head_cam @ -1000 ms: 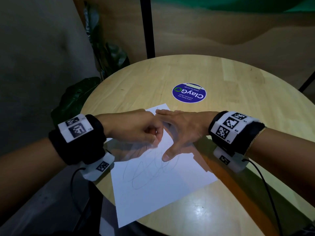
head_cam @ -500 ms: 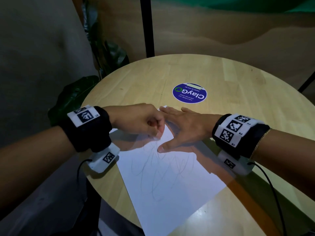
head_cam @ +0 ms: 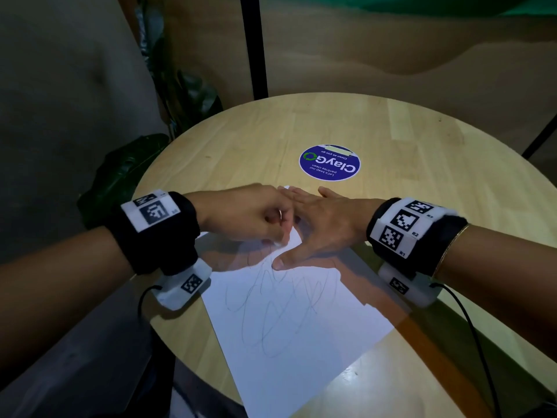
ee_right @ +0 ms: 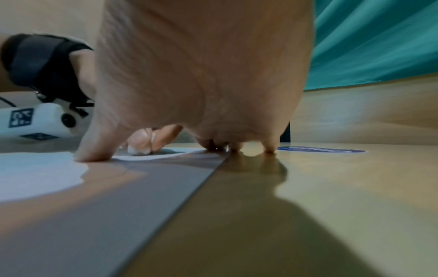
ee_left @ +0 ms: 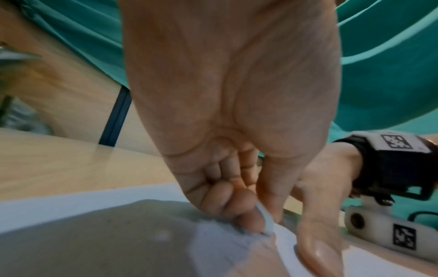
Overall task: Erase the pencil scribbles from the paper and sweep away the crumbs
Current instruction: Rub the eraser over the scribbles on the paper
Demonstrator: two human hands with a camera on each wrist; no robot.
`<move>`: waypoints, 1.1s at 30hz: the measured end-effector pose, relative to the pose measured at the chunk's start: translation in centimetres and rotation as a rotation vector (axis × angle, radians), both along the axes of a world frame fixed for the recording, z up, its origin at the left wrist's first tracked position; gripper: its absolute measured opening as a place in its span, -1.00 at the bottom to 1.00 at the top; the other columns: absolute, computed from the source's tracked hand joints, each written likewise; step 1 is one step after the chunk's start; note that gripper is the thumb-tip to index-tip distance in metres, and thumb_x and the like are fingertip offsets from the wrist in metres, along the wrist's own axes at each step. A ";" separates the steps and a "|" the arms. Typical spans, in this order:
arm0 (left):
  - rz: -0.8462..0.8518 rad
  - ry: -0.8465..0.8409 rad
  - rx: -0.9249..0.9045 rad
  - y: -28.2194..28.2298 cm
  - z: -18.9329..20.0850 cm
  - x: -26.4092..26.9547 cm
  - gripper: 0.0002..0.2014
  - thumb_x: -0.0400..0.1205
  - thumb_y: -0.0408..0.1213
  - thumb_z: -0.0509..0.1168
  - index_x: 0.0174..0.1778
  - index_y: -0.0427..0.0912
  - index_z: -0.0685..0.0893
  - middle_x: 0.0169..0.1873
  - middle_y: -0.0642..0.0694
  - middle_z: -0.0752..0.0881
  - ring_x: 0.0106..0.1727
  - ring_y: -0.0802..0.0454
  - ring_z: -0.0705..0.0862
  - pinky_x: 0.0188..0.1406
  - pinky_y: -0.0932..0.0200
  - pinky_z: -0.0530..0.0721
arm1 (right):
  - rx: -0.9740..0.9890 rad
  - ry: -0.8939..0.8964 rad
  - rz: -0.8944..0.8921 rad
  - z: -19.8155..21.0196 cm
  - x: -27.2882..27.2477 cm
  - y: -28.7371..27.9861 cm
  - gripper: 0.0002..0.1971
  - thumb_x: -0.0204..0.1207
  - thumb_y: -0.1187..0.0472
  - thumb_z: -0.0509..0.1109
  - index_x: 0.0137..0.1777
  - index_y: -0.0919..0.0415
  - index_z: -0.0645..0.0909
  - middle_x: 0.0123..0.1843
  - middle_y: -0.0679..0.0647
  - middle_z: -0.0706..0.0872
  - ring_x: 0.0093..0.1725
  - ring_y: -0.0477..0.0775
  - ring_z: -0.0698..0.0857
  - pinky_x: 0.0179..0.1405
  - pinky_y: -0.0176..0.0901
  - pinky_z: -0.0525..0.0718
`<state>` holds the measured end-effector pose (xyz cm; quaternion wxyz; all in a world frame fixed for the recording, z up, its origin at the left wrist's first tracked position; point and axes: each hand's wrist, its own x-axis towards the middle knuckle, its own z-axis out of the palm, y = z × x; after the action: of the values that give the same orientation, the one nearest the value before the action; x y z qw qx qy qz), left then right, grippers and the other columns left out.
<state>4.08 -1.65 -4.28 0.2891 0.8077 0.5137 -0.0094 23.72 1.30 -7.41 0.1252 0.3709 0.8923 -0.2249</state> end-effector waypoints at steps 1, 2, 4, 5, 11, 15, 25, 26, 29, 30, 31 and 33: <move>-0.013 -0.004 -0.033 -0.1 0.1 0.1 -0.97 0.68 -0.30 0.51 -0.05 -0.09 0.81 -0.24 -0.01 0.90 -0.20 0.16 0.80 -0.11 0.19 0.72 | 0.000 0.000 -0.004 0.1 0.0 0.0 0.21 0.36 -0.71 0.38 0.88 -0.33 -0.14 0.92 -0.23 -0.31 0.82 -0.27 -0.40 0.83 0.30 -0.35; -0.007 0.004 -0.017 0.3 0.1 0.0 -0.97 0.68 -0.28 0.52 -0.05 -0.09 0.81 -0.22 -0.02 0.91 -0.20 0.16 0.80 -0.12 0.20 0.70 | 0.000 0.002 -0.004 0.2 0.0 -0.1 0.20 0.36 -0.70 0.38 0.88 -0.33 -0.13 0.92 -0.23 -0.29 0.82 -0.27 -0.40 0.83 0.30 -0.36; 0.041 0.028 0.109 1.0 0.1 -0.6 -0.95 0.69 -0.22 0.52 -0.05 -0.04 0.78 -0.22 0.04 0.88 -0.17 0.22 0.76 -0.13 0.21 0.64 | 0.002 0.005 -0.001 0.5 0.0 -0.2 0.19 0.38 -0.69 0.38 0.88 -0.33 -0.15 0.91 -0.27 -0.27 0.83 -0.26 -0.38 0.83 0.30 -0.36; 0.062 0.032 0.158 1.1 0.0 -0.7 -0.93 0.70 -0.20 0.51 -0.06 -0.03 0.75 -0.23 0.06 0.85 -0.17 0.24 0.74 -0.12 0.20 0.61 | 0.005 0.003 0.000 0.6 0.0 -0.3 0.19 0.39 -0.68 0.39 0.88 -0.32 -0.16 0.91 -0.28 -0.26 0.84 -0.25 -0.37 0.83 0.30 -0.36; -0.002 0.013 0.004 0.2 0.2 0.0 -0.92 0.69 -0.29 0.52 -0.06 -0.14 0.74 -0.24 -0.02 0.89 -0.24 0.19 0.77 -0.19 0.33 0.64 | 0.003 -0.003 -0.004 0.6 0.1 -0.3 0.19 0.38 -0.68 0.39 0.89 -0.29 -0.08 0.92 -0.22 -0.29 0.83 -0.26 -0.40 0.84 0.29 -0.35; 0.022 0.041 0.156 0.7 0.3 -1.0 -0.92 0.72 -0.24 0.49 -0.04 -0.08 0.72 -0.22 0.05 0.84 -0.17 0.20 0.73 -0.14 0.22 0.59 | 0.004 -0.008 0.002 0.5 0.1 -0.3 0.23 0.37 -0.70 0.38 0.88 -0.29 -0.21 0.91 -0.27 -0.28 0.83 -0.27 -0.39 0.84 0.30 -0.35; -0.048 0.052 0.042 0.1 0.5 -1.2 -0.91 0.71 -0.22 0.50 -0.08 -0.01 0.73 -0.19 0.01 0.86 -0.17 0.10 0.76 -0.08 0.04 0.72 | 0.011 -0.015 0.004 0.1 0.1 0.1 0.31 0.30 -0.76 0.34 0.89 -0.26 -0.23 0.91 -0.25 -0.31 0.82 -0.28 -0.39 0.83 0.31 -0.35; -0.072 0.050 -0.056 -0.4 0.7 -1.0 -0.91 0.72 -0.24 0.50 -0.08 -0.04 0.74 -0.18 -0.03 0.88 -0.16 0.04 0.79 -0.07 0.02 0.73 | 0.016 -0.026 0.005 0.0 0.1 0.1 0.33 0.30 -0.76 0.33 0.90 -0.22 -0.25 0.91 -0.25 -0.33 0.82 -0.28 -0.40 0.83 0.30 -0.35; -0.055 0.098 -0.038 -0.2 1.0 -1.3 -0.93 0.73 -0.21 0.50 -0.06 -0.04 0.76 -0.15 -0.04 0.90 -0.09 0.00 0.82 0.07 -0.05 0.79 | 0.015 -0.051 -0.001 -0.1 0.0 0.4 0.39 0.26 -0.79 0.31 0.90 -0.18 -0.32 0.90 -0.26 -0.36 0.81 -0.29 -0.42 0.83 0.28 -0.37; -0.029 0.119 0.053 0.0 1.0 -1.5 -0.94 0.72 -0.18 0.49 -0.05 -0.01 0.77 -0.15 0.00 0.89 -0.07 0.05 0.81 0.08 -0.08 0.79 | 0.012 -0.055 -0.003 -0.1 -0.1 0.5 0.42 0.23 -0.81 0.30 0.89 -0.19 -0.35 0.89 -0.26 -0.38 0.80 -0.29 -0.43 0.83 0.26 -0.38; -0.006 0.123 0.121 0.0 0.9 -1.6 -0.95 0.72 -0.17 0.48 -0.05 0.02 0.76 -0.15 0.03 0.87 -0.07 0.10 0.78 0.06 -0.07 0.78 | 0.009 -0.062 -0.004 -0.2 -0.1 0.5 0.45 0.19 -0.83 0.30 0.89 -0.20 -0.37 0.89 -0.27 -0.39 0.80 -0.30 -0.45 0.83 0.25 -0.39; -0.027 0.094 0.090 -0.4 0.7 -1.4 -0.91 0.72 -0.20 0.47 -0.08 0.05 0.72 -0.17 0.02 0.85 -0.14 0.16 0.75 -0.07 0.08 0.72 | 0.006 -0.069 -0.002 -0.1 -0.1 0.3 0.46 0.16 -0.83 0.31 0.89 -0.21 -0.37 0.88 -0.29 -0.40 0.79 -0.31 -0.46 0.83 0.25 -0.39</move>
<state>2.69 -2.09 -3.62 0.2276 0.8255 0.5158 -0.0280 23.67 1.57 -7.47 0.1548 0.3796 0.8877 -0.2095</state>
